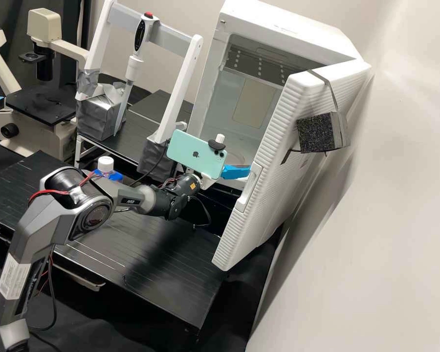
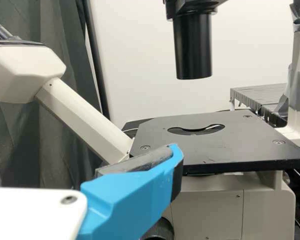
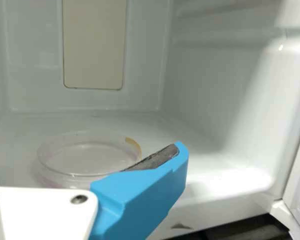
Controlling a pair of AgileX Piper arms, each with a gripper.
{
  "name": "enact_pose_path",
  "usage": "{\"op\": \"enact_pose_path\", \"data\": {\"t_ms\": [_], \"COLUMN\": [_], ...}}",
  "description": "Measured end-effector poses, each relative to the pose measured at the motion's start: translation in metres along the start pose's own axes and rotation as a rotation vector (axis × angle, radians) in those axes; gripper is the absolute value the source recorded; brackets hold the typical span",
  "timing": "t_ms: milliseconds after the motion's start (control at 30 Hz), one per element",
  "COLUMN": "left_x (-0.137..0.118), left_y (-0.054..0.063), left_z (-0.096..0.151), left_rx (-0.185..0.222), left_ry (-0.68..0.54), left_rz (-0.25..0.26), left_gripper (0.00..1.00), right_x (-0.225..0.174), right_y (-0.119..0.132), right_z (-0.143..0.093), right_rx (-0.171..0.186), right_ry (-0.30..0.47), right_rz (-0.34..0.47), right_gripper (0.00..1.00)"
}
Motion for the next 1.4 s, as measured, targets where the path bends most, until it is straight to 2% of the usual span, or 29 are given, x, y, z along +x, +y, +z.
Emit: {"op": "enact_pose_path", "data": {"t_ms": [100, 500, 600, 667, 700, 867, 1267, 1300, 1400], "left_x": [0.000, 0.000, 0.000, 0.000, 0.000, 0.000, 0.000, 0.000, 0.000], "left_y": [0.000, 0.000, 0.000, 0.000, 0.000, 0.000, 0.000, 0.000, 0.000], "left_z": [0.000, 0.000, 0.000, 0.000, 0.000, 0.000, 0.000, 0.000, 0.000], "left_rx": [0.000, 0.000, 0.000, 0.000, 0.000, 0.000, 0.000, 0.000, 0.000], "left_ry": [0.000, 0.000, 0.000, 0.000, 0.000, 0.000, 0.000, 0.000, 0.000], "left_rz": [0.000, 0.000, 0.000, 0.000, 0.000, 0.000, 0.000, 0.000, 0.000], "left_gripper": [1.00, 1.00, 1.00, 1.00, 1.00, 1.00, 1.00, 1.00, 1.00], "right_x": [0.000, 0.020, 0.018, 0.015, 0.013, 0.008, 0.016, 0.017, 0.024], "right_y": [-0.001, -0.009, -0.010, -0.012, -0.012, -0.013, -0.017, -0.017, -0.018], "right_z": [0.002, 0.013, 0.013, 0.014, 0.013, 0.012, 0.004, 0.005, 0.006], "right_rx": [-0.009, -0.005, -0.003, 0.012, 0.020, 0.050, 0.052, 0.052, 0.045], "right_ry": [-0.006, -0.006, -0.008, -0.016, -0.017, -0.022, -0.001, 0.000, 0.000], "right_rz": [0.000, 0.000, -0.003, -0.011, -0.012, -0.020, -0.027, -0.025, -0.030], "right_gripper": [1.00, 1.00, 1.00, 1.00, 0.00, 0.00, 0.00, 1.00, 1.00]}}
